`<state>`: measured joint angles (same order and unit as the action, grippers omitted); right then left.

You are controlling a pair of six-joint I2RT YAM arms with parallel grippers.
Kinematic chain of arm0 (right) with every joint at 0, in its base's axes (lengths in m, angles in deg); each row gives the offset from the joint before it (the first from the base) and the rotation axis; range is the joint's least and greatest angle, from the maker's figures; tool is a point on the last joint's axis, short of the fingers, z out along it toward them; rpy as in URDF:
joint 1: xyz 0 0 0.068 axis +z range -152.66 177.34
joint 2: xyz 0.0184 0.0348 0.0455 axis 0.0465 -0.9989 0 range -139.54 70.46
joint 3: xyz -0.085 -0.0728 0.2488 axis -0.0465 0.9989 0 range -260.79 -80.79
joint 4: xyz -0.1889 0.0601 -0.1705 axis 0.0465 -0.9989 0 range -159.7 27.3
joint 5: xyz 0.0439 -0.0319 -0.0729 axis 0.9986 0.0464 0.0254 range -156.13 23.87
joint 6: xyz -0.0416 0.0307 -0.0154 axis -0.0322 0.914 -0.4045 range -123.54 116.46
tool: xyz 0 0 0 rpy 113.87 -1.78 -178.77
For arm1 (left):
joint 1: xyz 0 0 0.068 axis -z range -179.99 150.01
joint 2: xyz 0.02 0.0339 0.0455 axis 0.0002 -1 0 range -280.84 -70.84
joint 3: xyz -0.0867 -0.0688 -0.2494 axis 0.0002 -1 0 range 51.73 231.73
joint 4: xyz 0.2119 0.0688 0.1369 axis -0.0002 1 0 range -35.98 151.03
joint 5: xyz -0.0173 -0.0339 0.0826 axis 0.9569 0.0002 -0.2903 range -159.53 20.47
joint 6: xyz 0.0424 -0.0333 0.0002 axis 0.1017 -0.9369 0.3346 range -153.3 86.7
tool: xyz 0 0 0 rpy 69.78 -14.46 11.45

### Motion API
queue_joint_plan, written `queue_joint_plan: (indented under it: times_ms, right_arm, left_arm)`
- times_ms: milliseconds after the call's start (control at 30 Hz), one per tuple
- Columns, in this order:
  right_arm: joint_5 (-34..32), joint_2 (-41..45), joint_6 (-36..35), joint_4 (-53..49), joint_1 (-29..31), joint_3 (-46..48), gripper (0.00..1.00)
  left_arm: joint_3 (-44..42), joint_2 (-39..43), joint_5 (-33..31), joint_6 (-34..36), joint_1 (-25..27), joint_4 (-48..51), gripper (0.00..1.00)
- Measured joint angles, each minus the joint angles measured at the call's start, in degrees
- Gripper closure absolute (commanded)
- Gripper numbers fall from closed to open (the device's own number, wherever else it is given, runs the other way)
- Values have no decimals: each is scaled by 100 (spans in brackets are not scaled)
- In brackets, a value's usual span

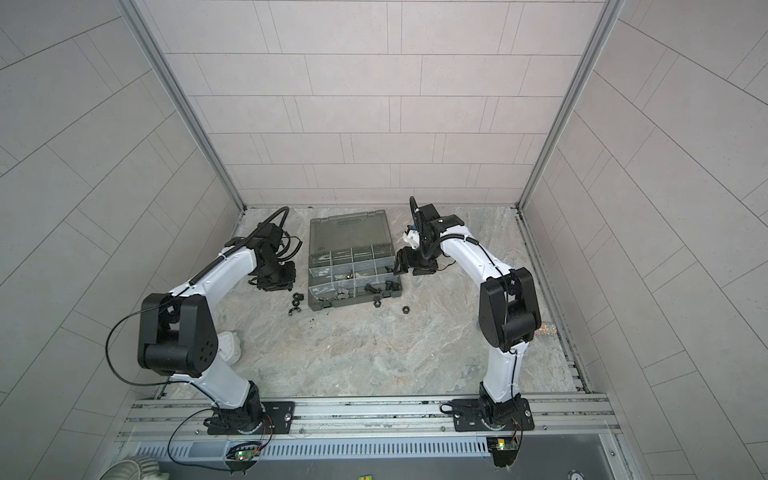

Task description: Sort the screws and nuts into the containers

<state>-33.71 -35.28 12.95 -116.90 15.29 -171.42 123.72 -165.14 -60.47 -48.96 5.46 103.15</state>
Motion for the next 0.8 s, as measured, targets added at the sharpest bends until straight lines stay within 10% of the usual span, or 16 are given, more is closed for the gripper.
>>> queue_joint_plan:
  times_ms: [167, 800]
  right_arm:
    - [13, 164, 2, 22, -9, 177, 1]
    - [216, 1473, 26, 94, -581, 870, 1]
  left_arm:
    - [629, -83, -7, -133, 640, 175, 83]
    - [3923, -2614, 306, -284, 2337, 393, 83]
